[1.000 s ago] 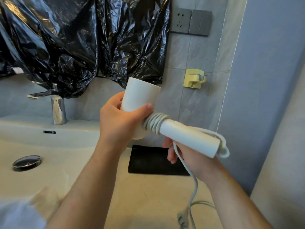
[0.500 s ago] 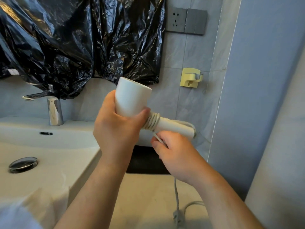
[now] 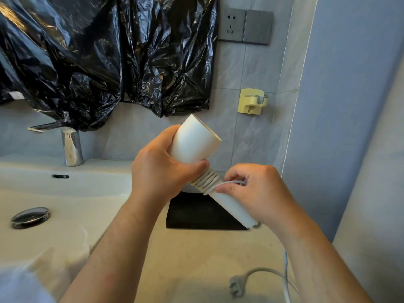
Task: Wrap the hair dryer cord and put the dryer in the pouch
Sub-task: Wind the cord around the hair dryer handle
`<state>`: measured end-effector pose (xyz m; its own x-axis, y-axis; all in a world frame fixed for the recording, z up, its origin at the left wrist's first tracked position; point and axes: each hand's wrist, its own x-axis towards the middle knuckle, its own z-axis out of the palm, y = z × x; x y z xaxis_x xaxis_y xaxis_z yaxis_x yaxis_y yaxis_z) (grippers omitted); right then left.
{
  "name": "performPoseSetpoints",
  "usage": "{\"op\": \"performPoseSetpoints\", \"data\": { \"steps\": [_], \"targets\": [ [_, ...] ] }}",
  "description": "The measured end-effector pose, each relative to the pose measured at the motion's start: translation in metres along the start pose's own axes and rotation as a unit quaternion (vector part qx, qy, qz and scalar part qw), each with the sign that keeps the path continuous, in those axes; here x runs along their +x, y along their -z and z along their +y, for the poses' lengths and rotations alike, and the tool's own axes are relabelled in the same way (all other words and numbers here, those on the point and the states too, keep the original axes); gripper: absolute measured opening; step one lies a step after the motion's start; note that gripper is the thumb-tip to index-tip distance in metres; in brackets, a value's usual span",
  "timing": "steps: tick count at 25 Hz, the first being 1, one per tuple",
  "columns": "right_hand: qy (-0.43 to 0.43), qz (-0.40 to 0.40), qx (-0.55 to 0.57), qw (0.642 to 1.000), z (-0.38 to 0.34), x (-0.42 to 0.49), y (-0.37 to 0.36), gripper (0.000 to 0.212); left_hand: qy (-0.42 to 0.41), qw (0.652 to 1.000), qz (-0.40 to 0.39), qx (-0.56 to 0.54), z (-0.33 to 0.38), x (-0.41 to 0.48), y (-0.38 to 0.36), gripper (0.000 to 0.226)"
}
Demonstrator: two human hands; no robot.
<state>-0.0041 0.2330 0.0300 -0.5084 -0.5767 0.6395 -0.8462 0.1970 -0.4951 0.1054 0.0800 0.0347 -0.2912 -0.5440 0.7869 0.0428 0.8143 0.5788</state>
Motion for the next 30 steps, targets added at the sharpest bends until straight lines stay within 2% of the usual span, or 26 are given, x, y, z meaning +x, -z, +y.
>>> {"op": "performPoseSetpoints", "data": {
  "steps": [3, 8, 12, 16, 21, 23, 25, 26, 27, 30],
  "targets": [
    [-0.029, -0.054, 0.094, 0.994, 0.0, 0.0, 0.002, 0.009, 0.0, 0.998, -0.042, -0.048, -0.004, 0.004, 0.005, 0.063],
    [-0.062, -0.055, 0.221, 0.972, -0.005, -0.001, 0.004, 0.011, 0.006, 0.988, -0.069, -0.136, -0.005, 0.01, 0.012, 0.054],
    [-0.068, -0.081, 0.398, 0.911, -0.003, 0.0, 0.009, 0.012, 0.033, 0.965, -0.116, -0.232, 0.0, 0.01, 0.013, 0.059],
    [-0.058, -0.101, 0.46, 0.88, 0.008, 0.004, 0.005, 0.047, 0.075, 0.944, -0.121, -0.299, 0.0, 0.009, 0.006, 0.058],
    [-0.079, -0.092, 0.527, 0.841, 0.02, 0.008, -0.009, 0.053, 0.137, 0.931, -0.1, -0.325, 0.0, 0.004, -0.004, 0.049],
    [-0.06, -0.109, 0.601, 0.79, 0.026, 0.005, -0.016, 0.044, 0.163, 0.923, -0.094, -0.336, 0.001, 0.003, -0.006, 0.046],
    [-0.015, -0.159, 0.681, 0.714, 0.031, 0.004, -0.017, 0.033, 0.175, 0.917, -0.093, -0.347, 0.004, 0.003, -0.006, 0.046],
    [-0.005, -0.179, 0.695, 0.696, 0.031, 0.003, -0.015, 0.032, 0.178, 0.917, -0.087, -0.348, 0.006, 0.003, -0.006, 0.043],
    [-0.01, -0.187, 0.689, 0.7, 0.031, 0.004, -0.013, 0.033, 0.184, 0.916, -0.075, -0.348, 0.008, 0.003, -0.006, 0.04],
    [-0.031, -0.157, 0.615, 0.772, 0.027, 0.003, -0.017, 0.046, 0.229, 0.912, -0.007, -0.34, 0.009, 0.003, -0.012, 0.032]
  ]
}}
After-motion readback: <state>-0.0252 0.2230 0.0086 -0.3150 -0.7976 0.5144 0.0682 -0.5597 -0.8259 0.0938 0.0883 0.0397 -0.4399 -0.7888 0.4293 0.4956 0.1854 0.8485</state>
